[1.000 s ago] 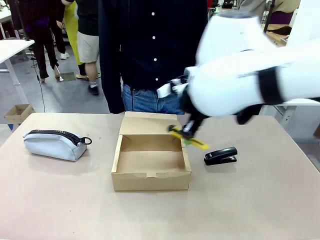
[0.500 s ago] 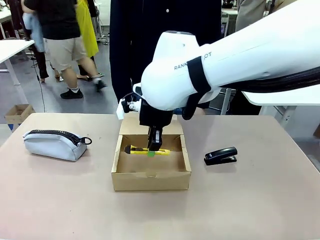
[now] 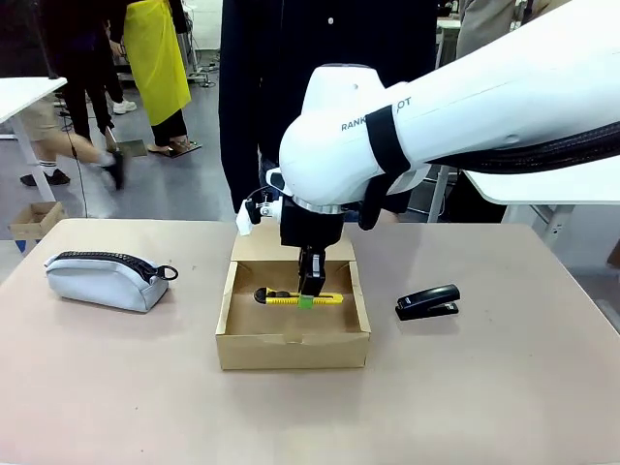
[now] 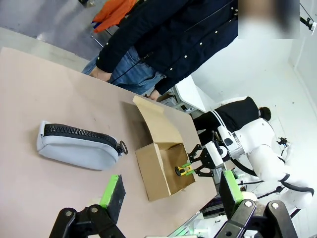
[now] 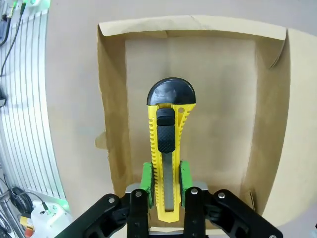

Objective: Pack the items into the box.
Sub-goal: Pick up the item specified by the human and place it in the Mailer Box.

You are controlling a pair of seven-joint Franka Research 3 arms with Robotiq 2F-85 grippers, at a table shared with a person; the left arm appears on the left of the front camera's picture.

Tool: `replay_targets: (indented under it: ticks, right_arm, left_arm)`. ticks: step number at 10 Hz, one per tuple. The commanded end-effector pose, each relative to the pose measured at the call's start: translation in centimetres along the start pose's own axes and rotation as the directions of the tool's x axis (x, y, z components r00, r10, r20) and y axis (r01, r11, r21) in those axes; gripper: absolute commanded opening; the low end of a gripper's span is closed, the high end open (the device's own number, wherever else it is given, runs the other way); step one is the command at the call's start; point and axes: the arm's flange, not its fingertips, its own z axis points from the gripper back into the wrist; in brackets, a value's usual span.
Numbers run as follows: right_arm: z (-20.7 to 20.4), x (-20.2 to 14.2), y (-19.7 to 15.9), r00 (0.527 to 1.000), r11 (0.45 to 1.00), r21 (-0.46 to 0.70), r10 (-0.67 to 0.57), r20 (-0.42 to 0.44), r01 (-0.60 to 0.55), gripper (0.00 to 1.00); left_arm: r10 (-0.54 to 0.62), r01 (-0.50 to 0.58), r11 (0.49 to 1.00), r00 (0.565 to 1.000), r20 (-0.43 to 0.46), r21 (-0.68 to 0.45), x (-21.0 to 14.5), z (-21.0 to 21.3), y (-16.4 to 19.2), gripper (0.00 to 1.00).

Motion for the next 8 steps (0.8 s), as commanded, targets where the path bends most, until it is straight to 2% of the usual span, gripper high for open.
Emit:
replay_targets:
  ticks: [1,2,3,4,5,6,8]
  right_arm:
    - [0.16,0.31,0.48,0.999,0.999,-0.009,-0.047,-0.022,0.046,0.27]
    - [-0.28,0.21,0.41,0.997,0.997,-0.015,-0.078,-0.008,0.077,0.87]
    - [-0.25,0.12,0.33,0.997,0.997,0.004,-0.077,-0.004,0.077,0.87]
    - [-0.24,0.09,0.30,0.997,0.997,-0.001,-0.081,-0.005,0.081,1.00]
    - [-0.21,0.10,0.34,0.997,0.997,-0.006,-0.082,-0.005,0.082,0.89]
    - [-0.23,0.03,0.30,0.996,0.996,-0.004,-0.087,-0.001,0.087,1.00]
    - [-0.35,-0.18,0.28,0.996,0.996,0.000,-0.092,0.003,0.092,1.00]
  left_arm:
    - [-0.019,0.019,1.000,1.000,0.016,-0.016,0.09,-0.07,-0.06,1.00]
    - [-0.019,0.019,1.000,1.000,0.016,-0.016,0.09,-0.07,-0.06,1.00]
    - [-0.019,0.019,1.000,1.000,0.016,-0.016,0.09,-0.07,-0.06,1.00]
    - [-0.019,0.019,1.000,1.000,0.016,-0.016,0.09,-0.07,-0.06,1.00]
    - [-0.019,0.019,1.000,1.000,0.016,-0.016,0.09,-0.07,-0.06,1.00]
    - [-0.019,0.019,1.000,1.000,0.016,-0.016,0.09,-0.07,-0.06,1.00]
    - [-0.019,0.019,1.000,1.000,0.016,-0.016,0.09,-0.07,-0.06,1.00]
